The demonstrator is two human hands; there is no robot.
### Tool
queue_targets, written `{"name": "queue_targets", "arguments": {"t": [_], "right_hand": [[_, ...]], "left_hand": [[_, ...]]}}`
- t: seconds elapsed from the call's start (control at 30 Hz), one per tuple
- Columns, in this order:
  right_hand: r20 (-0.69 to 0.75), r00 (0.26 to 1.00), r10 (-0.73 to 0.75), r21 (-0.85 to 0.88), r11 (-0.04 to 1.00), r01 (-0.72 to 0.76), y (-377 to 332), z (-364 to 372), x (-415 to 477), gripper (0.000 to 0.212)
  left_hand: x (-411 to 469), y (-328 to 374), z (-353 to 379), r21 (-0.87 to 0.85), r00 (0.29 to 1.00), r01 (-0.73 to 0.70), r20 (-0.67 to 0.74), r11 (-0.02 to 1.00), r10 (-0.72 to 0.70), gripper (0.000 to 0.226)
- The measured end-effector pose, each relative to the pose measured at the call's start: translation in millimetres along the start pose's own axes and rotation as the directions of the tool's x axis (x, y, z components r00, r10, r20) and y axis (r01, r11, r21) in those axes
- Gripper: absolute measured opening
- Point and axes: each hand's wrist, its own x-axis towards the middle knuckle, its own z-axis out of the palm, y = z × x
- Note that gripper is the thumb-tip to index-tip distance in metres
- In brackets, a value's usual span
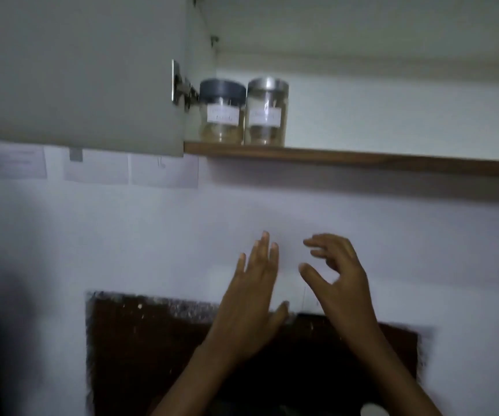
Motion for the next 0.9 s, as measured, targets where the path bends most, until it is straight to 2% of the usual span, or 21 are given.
{"name": "queue_targets", "arguments": {"t": [0.1,0.17,0.27,0.33,0.47,0.53,0.6,0.8,0.9], "right_hand": [[0.122,0.975,0.186,0.021,0.982,-0.19,20.1,-11.1,-67.7,0.035],[0.207,0.911,0.358,-0.009,0.931,-0.364,39.5,-18.6,-115.5,0.029],[0.332,0.745,0.579,-0.192,0.815,-0.547,60.4,-26.0,-177.5,0.02],[0.387,0.642,0.662,-0.212,0.742,-0.636,61.7,-27.7,-211.5,0.022],[0.464,0.408,0.786,-0.305,0.574,-0.76,62.4,-29.5,-278.3,0.021],[0.44,0.369,0.819,-0.298,0.521,-0.8,63.6,-32.4,-305.8,0.024],[0.431,0.315,0.846,-0.318,0.469,-0.824,61.9,-32.8,-327.4,0.019],[0.428,0.224,0.876,-0.361,0.392,-0.846,52.9,-31.4,-368.7,0.024],[0.429,0.202,0.88,-0.365,0.373,-0.853,50.4,-28.0,-375.8,0.028]], "left_hand": [[-51.8,21.1,28.0,-0.087,0.998,0.018,0.064,0.996,-0.012,0.07],[-85.2,30.6,43.4,-0.159,0.993,0.068,0.108,0.985,-0.051,0.059],[-131.4,42.6,64.2,-0.278,0.969,0.198,0.199,0.94,-0.145,0.043],[-160.5,52.4,74.3,-0.336,0.937,0.284,0.295,0.898,-0.186,0.035],[-217.8,82.3,96.8,-0.33,0.859,0.404,0.458,0.853,-0.23,0.033],[-242.1,98.3,105.2,-0.333,0.817,0.452,0.527,0.828,-0.234,0.035],[-264.0,111.2,112.7,-0.334,0.778,0.487,0.586,0.807,-0.227,0.035],[-302.5,127.8,122.1,-0.282,0.662,0.54,0.724,0.793,-0.193,0.035],[-307.4,127.1,116.5,-0.277,0.644,0.545,0.743,0.791,-0.183,0.034]]}}
